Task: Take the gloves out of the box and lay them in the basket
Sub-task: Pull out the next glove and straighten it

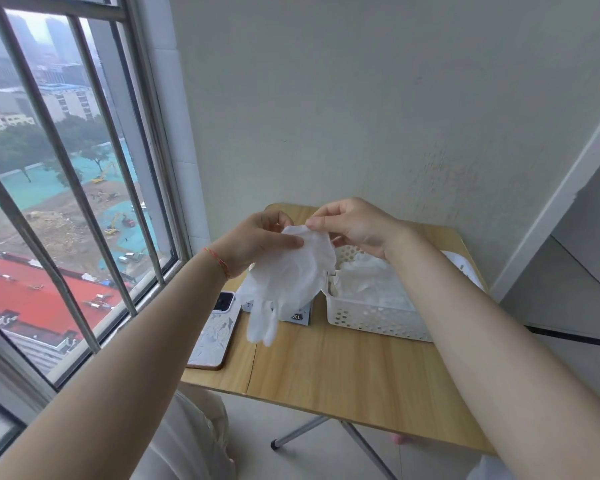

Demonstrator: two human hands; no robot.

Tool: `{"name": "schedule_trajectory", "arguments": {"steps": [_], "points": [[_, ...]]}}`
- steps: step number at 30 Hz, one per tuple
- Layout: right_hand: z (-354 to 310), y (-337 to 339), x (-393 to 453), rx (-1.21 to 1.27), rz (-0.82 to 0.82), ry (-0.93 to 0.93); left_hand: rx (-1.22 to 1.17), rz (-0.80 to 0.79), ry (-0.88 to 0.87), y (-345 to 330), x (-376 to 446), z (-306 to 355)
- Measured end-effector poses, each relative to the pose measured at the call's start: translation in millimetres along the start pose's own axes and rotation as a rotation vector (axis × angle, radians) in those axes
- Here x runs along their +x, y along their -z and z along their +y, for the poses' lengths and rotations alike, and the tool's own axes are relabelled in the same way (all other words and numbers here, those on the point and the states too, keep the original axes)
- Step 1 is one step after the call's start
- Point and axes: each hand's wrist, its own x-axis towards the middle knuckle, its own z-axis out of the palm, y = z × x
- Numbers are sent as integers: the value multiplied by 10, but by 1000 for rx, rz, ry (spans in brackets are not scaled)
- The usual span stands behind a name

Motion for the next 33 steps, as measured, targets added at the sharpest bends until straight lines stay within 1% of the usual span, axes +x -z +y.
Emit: {"name": "schedule_trajectory", "arguments": {"steps": [2, 6, 8, 11, 16, 20, 23, 25, 27, 30, 31, 32, 33], "points": [[-31, 1, 0, 6, 21, 18, 7, 42, -2, 16, 16, -54], [-15, 11, 8, -86, -34, -18, -42, 122, -14, 62, 31, -118], [-5, 20, 18, -115, -1, -27, -40, 127, -6, 87, 36, -145], [-18, 6, 26, -83, 99, -8, -28, 84, 33, 113, 27, -176], [-132, -84, 56, -34, 236, 16, 66, -92, 136, 185, -23, -193], [-200, -134, 80, -100, 332, 32, 185, -132, 210, 261, -57, -237], [-203, -150, 92, -90, 396, 8, 147, -134, 265, 357, -90, -267], [-185, -138, 104, -33, 421, -44, 49, -81, 240, 421, -87, -313], [-158, -129, 103, 42, 423, -103, -102, -11, 200, 445, -52, -321], [-60, -64, 87, 200, 422, -204, -263, 114, 213, 327, 90, -239], [-5, -14, 70, 231, 435, -249, -250, 171, 244, 247, 172, -221], [49, 28, 56, 246, 442, -287, -189, 240, 266, 178, 254, -216], [107, 82, 20, 254, 447, -321, -70, 304, 267, 90, 356, -222]]}}
